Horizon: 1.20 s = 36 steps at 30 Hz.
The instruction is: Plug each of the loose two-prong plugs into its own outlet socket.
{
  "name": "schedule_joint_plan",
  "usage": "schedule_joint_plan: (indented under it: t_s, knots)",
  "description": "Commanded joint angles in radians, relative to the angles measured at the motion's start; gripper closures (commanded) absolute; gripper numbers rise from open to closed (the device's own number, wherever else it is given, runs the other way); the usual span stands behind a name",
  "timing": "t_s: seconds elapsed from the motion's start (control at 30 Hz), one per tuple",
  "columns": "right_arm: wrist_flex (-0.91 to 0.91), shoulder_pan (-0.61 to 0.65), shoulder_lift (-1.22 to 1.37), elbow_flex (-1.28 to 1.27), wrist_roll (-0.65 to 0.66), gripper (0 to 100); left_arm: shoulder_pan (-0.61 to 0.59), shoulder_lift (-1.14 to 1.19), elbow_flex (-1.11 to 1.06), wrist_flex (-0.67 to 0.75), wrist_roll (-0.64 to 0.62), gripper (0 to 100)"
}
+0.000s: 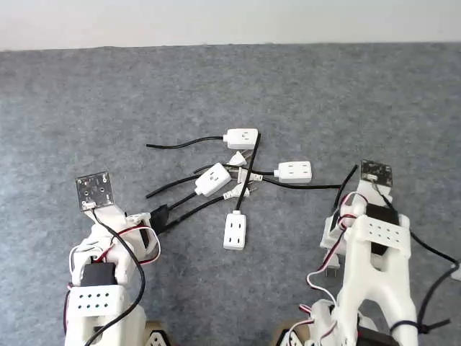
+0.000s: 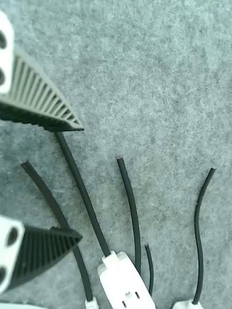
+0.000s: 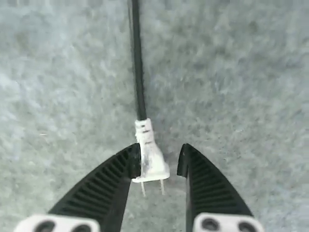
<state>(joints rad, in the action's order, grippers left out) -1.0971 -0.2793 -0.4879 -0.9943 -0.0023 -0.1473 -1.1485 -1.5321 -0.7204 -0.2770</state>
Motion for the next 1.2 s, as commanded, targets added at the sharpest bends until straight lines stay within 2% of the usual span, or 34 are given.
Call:
schedule_joint_plan:
  t_s: [0.0,0.13,0.33,0.63,1.0,1.17]
  knots:
    - [0.021,-0.022,-0.021,-0.008,0.018,87.5,-0.003,-0.014,0.005,0.031,-0.012,70]
    - [0.077,0.024,-0.021,-0.051,0.064,87.6,-0.002,-0.014,0.005,0.031,-0.012,70]
    - [0.087,0.085,-0.021,-0.054,0.06,87.6,-0.003,-0.015,0.004,0.028,-0.012,70]
    - [0.122,0.082,-0.01,-0.051,0.028,87.6,-0.003,-0.015,0.004,0.026,-0.012,70]
    - [0.064,0.085,0.274,0.126,0.031,87.6,-0.003,-0.015,0.004,0.026,-0.012,70]
    - [0.064,0.087,0.272,0.141,0.031,87.6,-0.002,-0.015,0.004,0.026,-0.012,70]
